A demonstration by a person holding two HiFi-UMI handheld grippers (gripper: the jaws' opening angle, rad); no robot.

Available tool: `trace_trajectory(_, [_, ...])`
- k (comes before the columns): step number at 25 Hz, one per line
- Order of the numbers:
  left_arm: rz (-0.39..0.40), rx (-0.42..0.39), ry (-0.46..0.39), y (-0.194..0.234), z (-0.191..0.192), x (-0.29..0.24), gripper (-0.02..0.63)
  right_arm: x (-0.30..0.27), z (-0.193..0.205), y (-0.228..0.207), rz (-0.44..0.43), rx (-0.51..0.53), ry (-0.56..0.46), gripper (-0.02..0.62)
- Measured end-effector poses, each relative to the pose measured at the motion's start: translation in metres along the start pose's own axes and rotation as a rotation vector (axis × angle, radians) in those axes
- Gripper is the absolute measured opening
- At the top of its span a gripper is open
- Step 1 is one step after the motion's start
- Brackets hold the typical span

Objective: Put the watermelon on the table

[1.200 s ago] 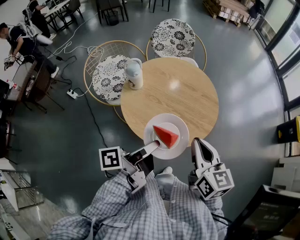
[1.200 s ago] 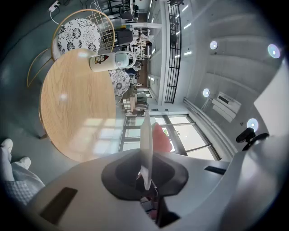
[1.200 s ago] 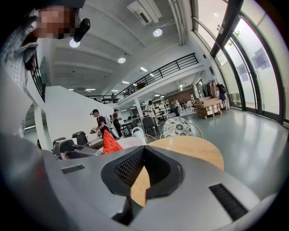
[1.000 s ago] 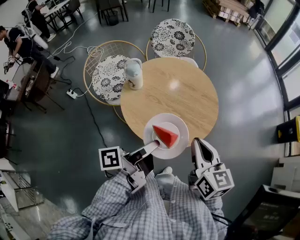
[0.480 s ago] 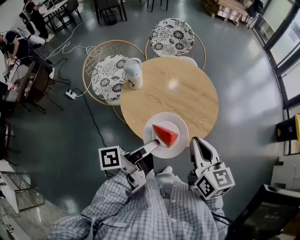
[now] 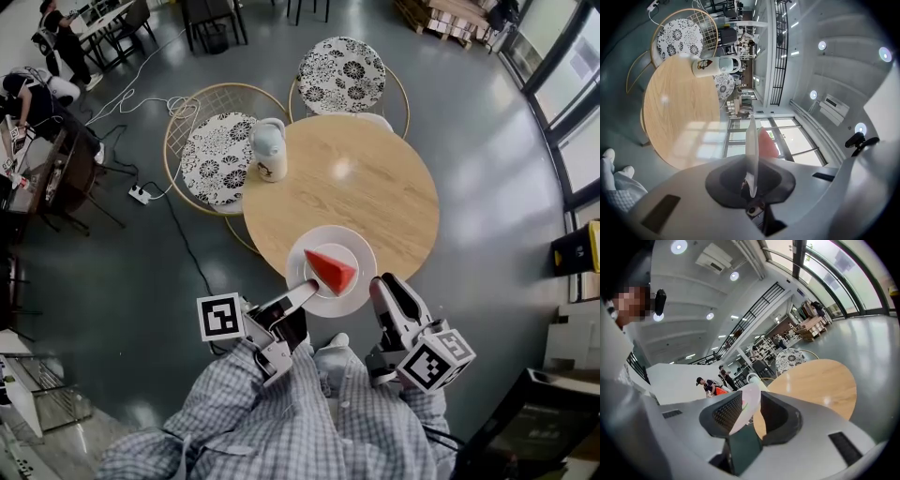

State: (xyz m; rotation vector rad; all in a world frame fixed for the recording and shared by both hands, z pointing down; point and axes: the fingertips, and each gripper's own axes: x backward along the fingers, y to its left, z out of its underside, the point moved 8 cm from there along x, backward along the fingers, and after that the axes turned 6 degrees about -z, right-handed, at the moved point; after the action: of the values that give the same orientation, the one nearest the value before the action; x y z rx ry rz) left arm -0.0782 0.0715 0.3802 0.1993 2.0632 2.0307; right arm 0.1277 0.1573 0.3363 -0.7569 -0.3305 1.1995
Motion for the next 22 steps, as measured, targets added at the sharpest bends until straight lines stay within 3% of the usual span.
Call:
trace_trajectory(6, [0.013, -0.005, 0.033, 0.001, -0.005, 0.007, 0.028, -0.004, 0.019, 0.004, 0.038, -0.029, 0.031, 0.104])
trace_trajectory(12, [0.022, 0.001, 0.052, 0.002, -0.004, 0.015, 0.028, -0.005, 0.027, 0.015, 0.031, 0.051, 0.045, 0.103])
trace_trajectory(22, [0.01, 0.002, 0.041, 0.007, -0.007, 0.028, 0.028, -0.013, 0.037, 0.02, 0.038, 0.063, 0.07, 0.101])
